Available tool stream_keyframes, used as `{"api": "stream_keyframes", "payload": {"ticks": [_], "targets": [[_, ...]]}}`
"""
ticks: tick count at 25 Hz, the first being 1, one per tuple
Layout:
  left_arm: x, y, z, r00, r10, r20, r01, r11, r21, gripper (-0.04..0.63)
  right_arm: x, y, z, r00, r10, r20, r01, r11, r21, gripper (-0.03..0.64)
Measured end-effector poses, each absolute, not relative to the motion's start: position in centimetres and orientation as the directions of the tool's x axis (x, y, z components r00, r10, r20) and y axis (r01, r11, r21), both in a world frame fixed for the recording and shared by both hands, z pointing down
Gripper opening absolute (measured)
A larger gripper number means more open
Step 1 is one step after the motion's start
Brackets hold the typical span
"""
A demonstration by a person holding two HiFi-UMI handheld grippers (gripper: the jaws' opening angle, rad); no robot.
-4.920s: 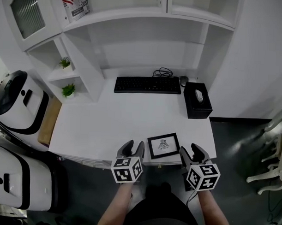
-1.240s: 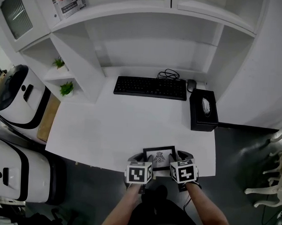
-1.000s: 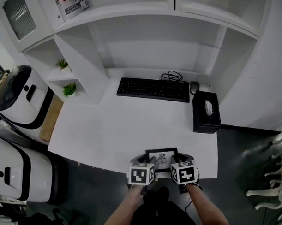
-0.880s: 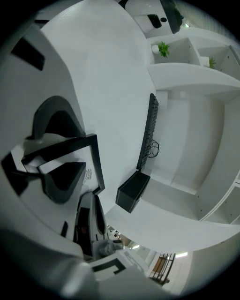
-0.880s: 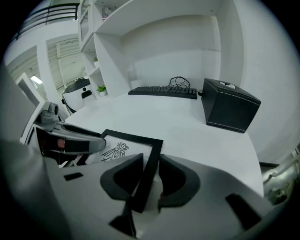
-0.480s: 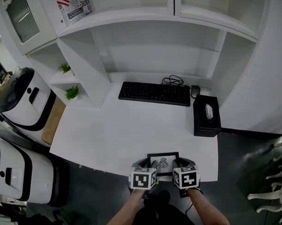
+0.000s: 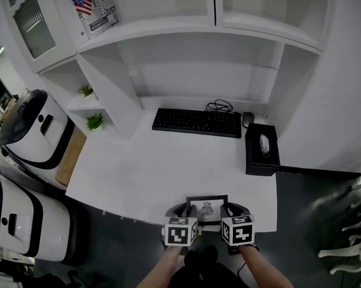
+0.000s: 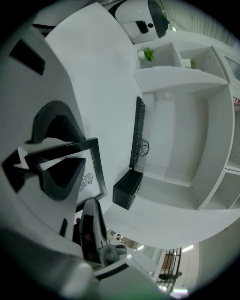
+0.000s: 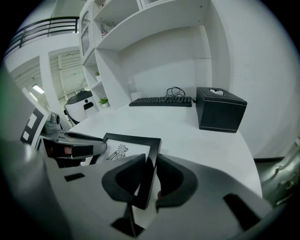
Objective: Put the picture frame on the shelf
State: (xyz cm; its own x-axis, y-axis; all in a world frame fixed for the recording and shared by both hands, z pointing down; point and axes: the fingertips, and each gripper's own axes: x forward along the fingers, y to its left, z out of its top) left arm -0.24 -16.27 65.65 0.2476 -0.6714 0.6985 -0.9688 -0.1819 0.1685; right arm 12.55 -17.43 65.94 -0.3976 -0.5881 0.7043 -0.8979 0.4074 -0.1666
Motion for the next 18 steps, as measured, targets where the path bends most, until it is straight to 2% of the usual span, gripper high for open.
{"api": "stream_keyframes", "payload": {"ticks": [18], "targets": [[-2.6,-17.3,56.2,0.099,-0.865,0.492,-0.995,-0.078,0.062,0.072,10.8,-18.9,55.2,-0.494,-0.75,0.441,-0.858,0.503,-0.106,0.064]]}}
